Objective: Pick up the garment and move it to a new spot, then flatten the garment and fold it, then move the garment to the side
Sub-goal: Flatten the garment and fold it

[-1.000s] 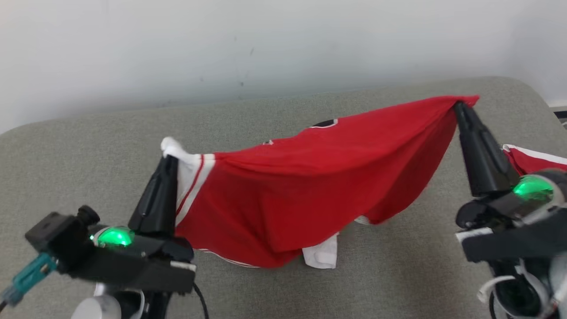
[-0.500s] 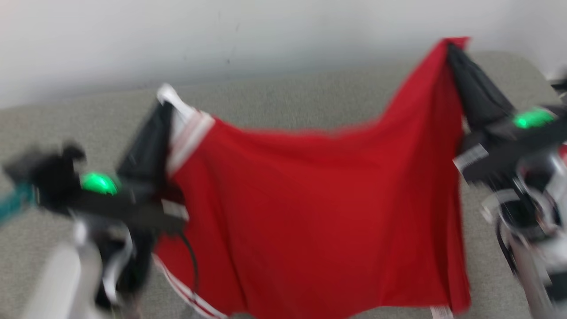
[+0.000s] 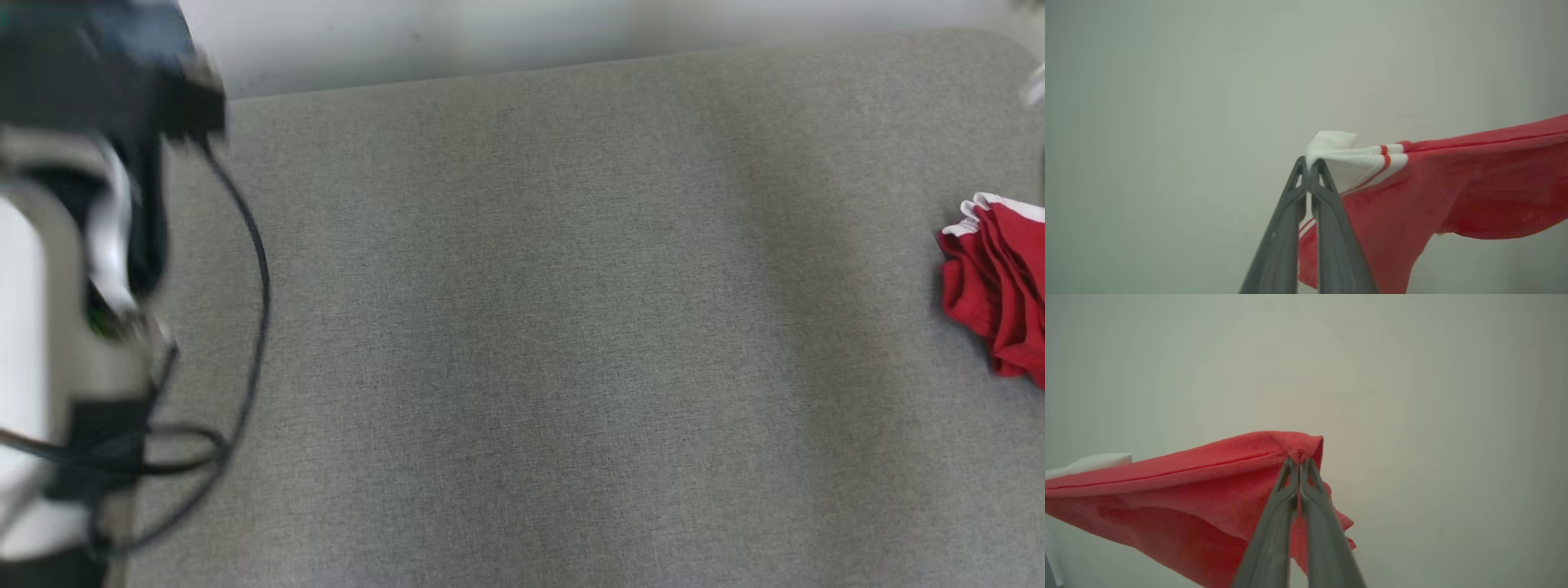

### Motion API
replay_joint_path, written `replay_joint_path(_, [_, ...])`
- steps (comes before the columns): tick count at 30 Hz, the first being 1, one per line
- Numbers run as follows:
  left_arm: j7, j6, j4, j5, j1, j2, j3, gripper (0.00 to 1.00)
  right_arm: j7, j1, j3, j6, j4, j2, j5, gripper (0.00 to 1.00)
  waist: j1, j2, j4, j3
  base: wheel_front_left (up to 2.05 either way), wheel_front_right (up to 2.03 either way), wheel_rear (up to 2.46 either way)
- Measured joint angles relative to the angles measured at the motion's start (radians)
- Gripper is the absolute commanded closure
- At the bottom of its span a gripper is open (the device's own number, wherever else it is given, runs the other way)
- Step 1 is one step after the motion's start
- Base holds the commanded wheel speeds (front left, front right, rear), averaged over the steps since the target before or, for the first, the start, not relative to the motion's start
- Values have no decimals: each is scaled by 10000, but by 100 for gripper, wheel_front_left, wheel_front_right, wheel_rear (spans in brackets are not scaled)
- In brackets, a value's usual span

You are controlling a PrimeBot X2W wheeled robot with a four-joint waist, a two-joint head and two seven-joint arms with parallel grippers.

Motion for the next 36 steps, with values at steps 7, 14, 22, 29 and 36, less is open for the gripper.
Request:
replay_joint_path(7, [316, 36, 826, -127, 3678, -679, 2, 100, 328, 3583, 305, -21, 846, -132, -81, 100, -1, 0, 14, 318, 0, 0, 0])
replay_joint_path(14, [-163, 25, 3045, -754, 5330, -2173, 961, 100, 4, 4881, 295, -27, 2161, 240, -44, 100, 0, 1, 122, 656, 0, 0, 0])
replay_joint_path(22, [-1160, -111, 3394, -840, 6062, -2169, 1315, 100, -401, 5270, 295, 150, 2627, 251, -25, 100, -3, 0, 165, 254, 0, 0, 0])
replay_joint_path(29, [-1601, -113, 3298, -562, 6935, -2148, 230, 100, -731, 6432, 341, -128, 2732, -445, -917, 100, -3, 0, 319, -277, 0, 0, 0])
replay_joint_path(36, [-1766, -111, 3204, -309, 8239, -2094, -56, 100, -819, 7941, 430, -713, 2255, -378, -1252, 100, -5, -1, 535, -849, 0, 0, 0])
